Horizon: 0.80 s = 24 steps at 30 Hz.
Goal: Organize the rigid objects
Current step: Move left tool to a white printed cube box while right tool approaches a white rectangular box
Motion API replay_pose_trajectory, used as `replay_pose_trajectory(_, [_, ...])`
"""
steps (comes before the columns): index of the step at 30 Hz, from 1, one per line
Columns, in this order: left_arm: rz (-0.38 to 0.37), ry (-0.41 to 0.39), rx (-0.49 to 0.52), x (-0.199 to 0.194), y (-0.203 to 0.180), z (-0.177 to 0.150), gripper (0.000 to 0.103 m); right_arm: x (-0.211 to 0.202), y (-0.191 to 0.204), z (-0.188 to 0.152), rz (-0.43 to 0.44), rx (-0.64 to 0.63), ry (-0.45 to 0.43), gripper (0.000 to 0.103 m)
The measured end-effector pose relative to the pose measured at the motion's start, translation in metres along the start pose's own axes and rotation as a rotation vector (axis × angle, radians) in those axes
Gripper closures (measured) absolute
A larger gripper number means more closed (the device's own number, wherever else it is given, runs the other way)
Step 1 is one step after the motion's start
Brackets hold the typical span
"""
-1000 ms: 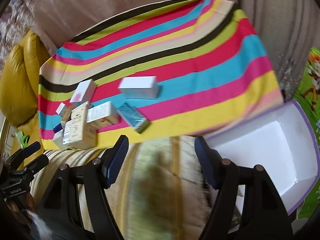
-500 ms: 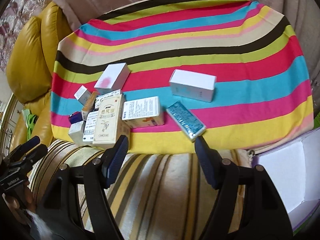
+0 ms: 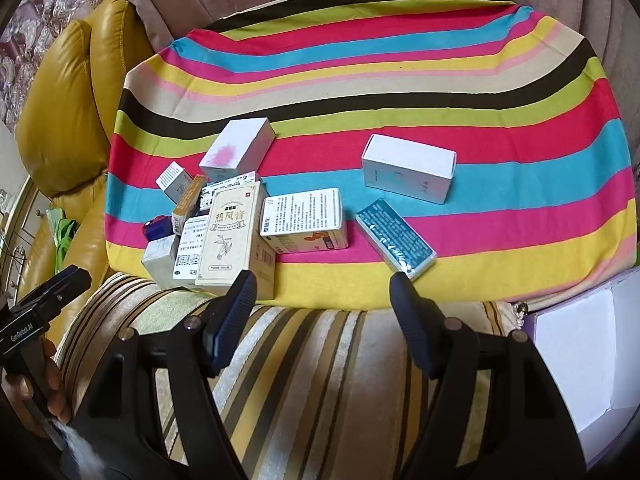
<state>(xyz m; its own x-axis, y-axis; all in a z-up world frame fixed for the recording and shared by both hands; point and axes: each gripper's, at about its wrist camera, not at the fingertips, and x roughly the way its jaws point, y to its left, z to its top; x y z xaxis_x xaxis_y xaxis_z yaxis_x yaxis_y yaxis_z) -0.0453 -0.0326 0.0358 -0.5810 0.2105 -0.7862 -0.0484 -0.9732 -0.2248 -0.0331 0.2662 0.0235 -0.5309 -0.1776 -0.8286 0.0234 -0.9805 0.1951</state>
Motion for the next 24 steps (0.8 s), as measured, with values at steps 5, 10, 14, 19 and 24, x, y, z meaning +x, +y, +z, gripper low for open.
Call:
replay_pose_trajectory(5, [-0.009, 0.002, -0.014, 0.001, 0.003, 0.0, 0.014, 0.004, 0.002, 0.001, -0.002, 0.0, 0.012, 0.031])
replay_pose_trajectory(10, [-0.011, 0.002, -0.017, 0.002, 0.004, 0.001, 0.014, 0.006, 0.004, 0.004, -0.002, 0.0, 0.013, 0.03])
replay_pose_trajectory(14, [-0.013, 0.006, -0.028, 0.004, 0.007, 0.002, 0.014, 0.008, 0.006, 0.005, -0.003, -0.004, 0.019, 0.03])
replay_pose_trajectory(19, [-0.031, 0.015, -0.05, 0.008, 0.013, 0.003, 0.014, 0.01, 0.005, 0.006, -0.002, -0.004, 0.021, 0.03])
replay_pose_trajectory(24, [-0.058, 0.02, -0.086, 0.012, 0.02, 0.004, 0.014, 0.012, -0.002, 0.006, 0.009, 0.024, 0.024, 0.028])
